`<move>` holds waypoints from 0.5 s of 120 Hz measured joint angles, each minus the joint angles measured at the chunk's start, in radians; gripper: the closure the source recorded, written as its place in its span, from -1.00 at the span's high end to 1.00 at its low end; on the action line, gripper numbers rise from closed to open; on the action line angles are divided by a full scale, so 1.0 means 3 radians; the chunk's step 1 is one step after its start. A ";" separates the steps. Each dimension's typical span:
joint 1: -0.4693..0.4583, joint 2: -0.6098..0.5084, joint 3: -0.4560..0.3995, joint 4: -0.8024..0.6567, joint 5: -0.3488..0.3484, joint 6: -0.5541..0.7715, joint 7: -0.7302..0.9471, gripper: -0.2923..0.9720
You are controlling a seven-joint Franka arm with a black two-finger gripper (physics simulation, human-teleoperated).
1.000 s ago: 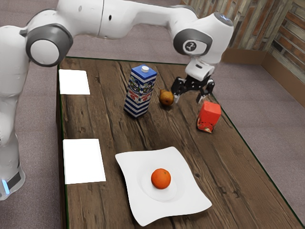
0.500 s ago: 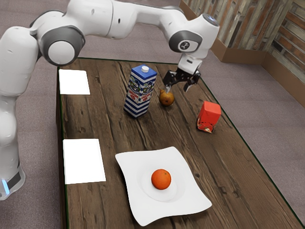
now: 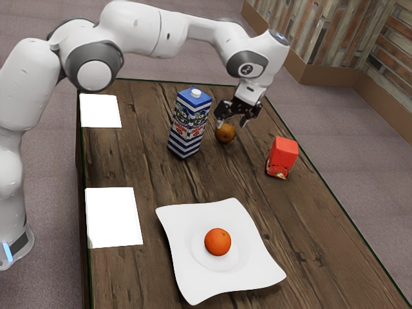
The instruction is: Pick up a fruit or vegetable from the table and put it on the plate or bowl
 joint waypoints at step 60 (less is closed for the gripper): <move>0.0071 0.0157 0.0005 -0.0033 -0.0007 0.0106 0.0053 0.54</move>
